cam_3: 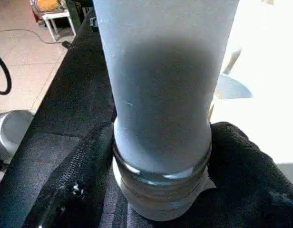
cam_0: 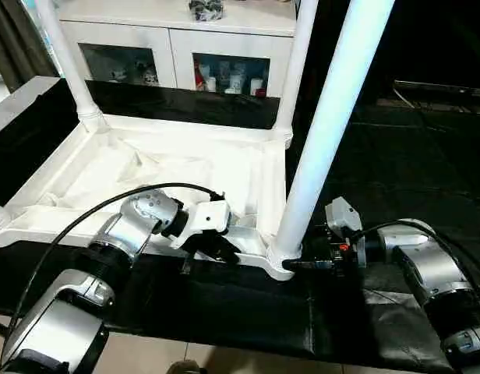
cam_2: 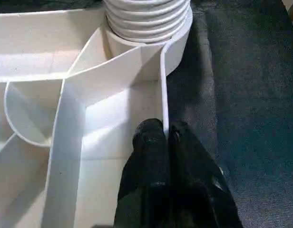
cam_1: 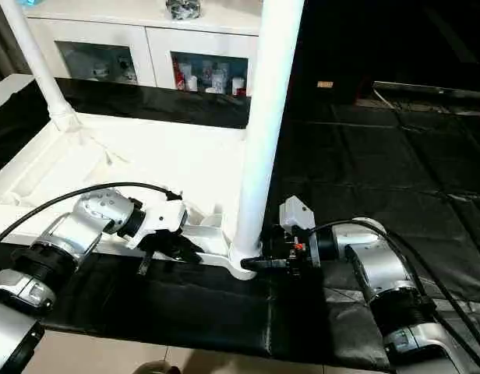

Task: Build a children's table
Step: Rotate leg to tighten

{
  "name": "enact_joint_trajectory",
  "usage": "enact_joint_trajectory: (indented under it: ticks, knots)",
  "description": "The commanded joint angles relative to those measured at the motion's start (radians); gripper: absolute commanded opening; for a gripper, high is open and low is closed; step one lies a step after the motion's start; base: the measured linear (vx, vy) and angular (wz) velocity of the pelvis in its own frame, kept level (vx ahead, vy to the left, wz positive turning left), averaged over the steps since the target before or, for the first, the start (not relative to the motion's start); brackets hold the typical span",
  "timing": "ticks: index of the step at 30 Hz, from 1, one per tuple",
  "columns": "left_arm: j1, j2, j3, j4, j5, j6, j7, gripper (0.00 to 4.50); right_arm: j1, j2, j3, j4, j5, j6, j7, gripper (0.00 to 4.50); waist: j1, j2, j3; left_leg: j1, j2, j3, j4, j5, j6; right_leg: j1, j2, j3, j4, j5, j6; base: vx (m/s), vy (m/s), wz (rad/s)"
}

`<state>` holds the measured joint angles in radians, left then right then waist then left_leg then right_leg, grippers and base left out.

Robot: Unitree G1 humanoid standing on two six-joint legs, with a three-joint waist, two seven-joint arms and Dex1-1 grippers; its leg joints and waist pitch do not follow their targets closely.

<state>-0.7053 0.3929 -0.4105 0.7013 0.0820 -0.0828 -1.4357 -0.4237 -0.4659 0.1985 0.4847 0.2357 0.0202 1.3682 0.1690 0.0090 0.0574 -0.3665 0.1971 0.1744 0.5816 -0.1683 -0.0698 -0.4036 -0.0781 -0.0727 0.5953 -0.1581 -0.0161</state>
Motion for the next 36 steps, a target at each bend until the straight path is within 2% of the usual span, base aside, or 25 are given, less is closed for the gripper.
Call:
enact_joint_trajectory:
  ticks: [1,5,7,8,9,11,12,13,14,15,18,19,20,21,23,25,28,31,35,36]
  knots:
    - [0.012,-0.020,-0.027,-0.020,0.007,0.026,-0.014,0.00,0.022,0.009,0.004,-0.012,0.002,0.019,-0.013,2.74,-0.007,0.004,-0.075,0.015,0.039,-0.008,-0.066,-0.265,0.035,0.052,-0.069,0.042,-0.062,-0.225,-0.238,0.000,0.000,0.00]
    - [-0.003,-0.082,0.033,-0.020,-0.037,0.136,0.085,0.00,0.036,0.060,-0.048,-0.013,0.015,0.095,-0.172,2.74,-0.007,0.007,-0.070,0.017,0.037,-0.007,-0.067,-0.288,0.029,0.048,-0.070,0.042,-0.070,-0.292,-0.227,0.000,0.000,0.00]
    - [-0.020,-0.123,0.067,-0.008,-0.049,0.193,0.169,0.00,0.038,0.098,-0.073,-0.001,0.001,0.101,-0.280,2.74,-0.016,0.006,-0.068,0.019,0.033,-0.012,-0.071,-0.322,0.007,0.048,-0.074,0.038,-0.081,-0.405,-0.188,0.000,0.000,0.00]
    - [-0.020,-0.123,0.067,-0.008,-0.049,0.193,0.169,0.00,0.038,0.098,-0.073,-0.001,0.001,0.101,-0.280,2.74,-0.018,0.005,-0.067,0.021,0.033,-0.013,-0.071,-0.328,0.003,0.046,-0.075,0.037,-0.084,-0.424,-0.181,0.000,0.000,0.00]
    - [-0.045,-0.173,0.107,0.009,-0.062,0.262,0.276,0.00,0.040,0.151,-0.089,0.001,-0.012,0.157,-0.403,2.74,-0.031,0.003,-0.065,0.016,0.030,-0.015,-0.073,-0.335,-0.002,0.048,-0.071,0.036,-0.088,-0.446,-0.164,-0.052,0.010,-0.05]
    - [-0.053,-0.190,0.120,0.014,-0.065,0.282,0.311,0.00,0.037,0.171,-0.092,0.007,-0.024,0.168,-0.450,2.74,-0.040,0.004,-0.066,0.015,0.028,-0.018,-0.074,-0.334,-0.008,0.047,-0.072,0.034,-0.089,-0.454,-0.159,0.000,0.000,0.00]
    - [-0.065,-0.217,0.139,0.016,-0.069,0.314,0.367,0.00,0.026,0.217,-0.098,0.025,-0.041,0.189,-0.542,2.74,-0.046,0.003,-0.066,0.013,0.026,-0.019,-0.074,-0.342,-0.005,0.049,-0.073,0.032,-0.094,-0.476,-0.145,0.000,0.000,0.00]
    - [-0.071,-0.232,0.149,0.017,-0.070,0.323,0.400,0.00,0.016,0.244,-0.103,0.042,-0.049,0.197,-0.594,2.74,-0.059,0.002,-0.063,0.011,0.022,-0.017,-0.072,-0.344,-0.002,0.046,-0.072,0.032,-0.096,-0.487,-0.142,0.000,0.000,0.00]
    - [-0.076,-0.247,0.160,0.018,-0.070,0.331,0.434,0.00,0.005,0.274,-0.108,0.060,-0.055,0.205,-0.647,2.74,-0.063,0.005,-0.064,0.012,0.022,-0.020,-0.073,-0.351,-0.006,0.045,-0.073,0.029,-0.097,-0.504,-0.139,0.000,0.000,0.00]
    - [-0.080,-0.268,0.170,0.009,-0.069,0.355,0.469,0.00,-0.021,0.317,-0.117,0.098,-0.070,0.211,-0.730,2.74,-0.076,0.003,-0.062,0.010,0.017,-0.022,-0.071,-0.357,-0.005,0.046,-0.072,0.025,-0.104,-0.551,-0.115,0.000,0.000,0.00]
    - [-0.086,-0.322,0.196,-0.008,-0.060,0.412,0.580,0.00,-0.110,0.410,-0.167,0.222,-0.075,0.240,-0.936,2.74,-0.093,0.010,-0.060,0.011,0.015,-0.028,-0.072,-0.380,-0.014,0.042,-0.072,0.018,-0.109,-0.589,-0.105,0.000,0.000,0.00]
    - [-0.089,-0.330,0.199,-0.009,-0.055,0.421,0.602,0.00,-0.130,0.421,-0.173,0.248,-0.078,0.240,-0.969,2.74,-0.098,0.010,-0.062,0.011,0.013,-0.030,-0.072,-0.382,-0.014,0.046,-0.070,0.014,-0.113,-0.583,-0.097,0.000,0.000,0.00]
    - [-0.095,-0.339,0.209,-0.004,-0.050,0.429,0.641,0.00,-0.146,0.426,-0.166,0.270,-0.092,0.223,-0.987,2.74,-0.099,0.009,-0.064,0.015,0.015,-0.028,-0.071,-0.380,-0.010,0.043,-0.071,0.015,-0.115,-0.565,-0.101,0.000,0.000,0.00]
    - [-0.100,-0.344,0.212,0.002,-0.045,0.429,0.665,0.00,-0.156,0.428,-0.163,0.285,-0.098,0.203,-0.993,2.74,-0.101,0.012,-0.066,0.019,0.019,-0.025,-0.072,-0.379,0.002,0.042,-0.069,0.014,-0.111,-0.489,-0.128,0.000,0.000,0.00]
    - [-0.104,-0.347,0.215,0.005,-0.039,0.432,0.684,0.00,-0.161,0.431,-0.167,0.290,-0.096,0.194,-0.998,3.30,-0.100,0.008,-0.069,0.015,0.019,-0.022,-0.073,-0.354,0.012,0.046,-0.068,0.016,-0.106,-0.427,-0.145,0.000,0.000,0.00]
    - [-0.107,-0.343,0.210,0.011,-0.014,0.426,0.713,0.00,-0.167,0.435,-0.180,0.288,-0.100,0.187,-1.010,3.46,-0.097,0.005,-0.071,0.009,0.020,-0.018,-0.074,-0.308,0.030,0.052,-0.068,0.019,-0.094,-0.339,-0.174,0.000,0.000,0.00]
    - [-0.102,-0.341,0.214,0.003,-0.017,0.434,0.717,0.00,-0.163,0.437,-0.190,0.275,-0.109,0.184,-1.019,3.85,-0.090,0.007,-0.075,0.006,0.022,-0.014,-0.071,-0.257,0.043,0.055,-0.070,0.021,-0.083,-0.255,-0.206,0.000,0.000,0.00]
    - [-0.075,-0.322,0.204,-0.031,-0.016,0.439,0.697,0.00,-0.146,0.418,-0.184,0.269,-0.138,0.135,-1.024,4.03,-0.085,0.008,-0.077,0.005,0.024,-0.013,-0.069,-0.237,0.046,0.057,-0.075,0.022,-0.082,-0.251,-0.205,0.000,0.000,0.00]
    - [-0.047,-0.297,0.185,-0.054,-0.012,0.422,0.670,0.00,-0.104,0.390,-0.183,0.205,-0.126,0.090,-0.999,4.37,-0.081,0.007,-0.076,0.004,0.024,-0.010,-0.069,-0.218,0.054,0.057,-0.072,0.022,-0.079,-0.227,-0.204,0.000,0.000,0.00]
    - [-0.034,-0.281,0.171,-0.063,-0.007,0.412,0.646,0.00,-0.071,0.374,-0.191,0.147,-0.110,0.087,-0.978,4.40,-0.080,0.007,-0.076,0.005,0.025,-0.011,-0.069,-0.219,0.055,0.057,-0.072,0.022,-0.079,-0.225,-0.204,0.000,0.000,0.00]
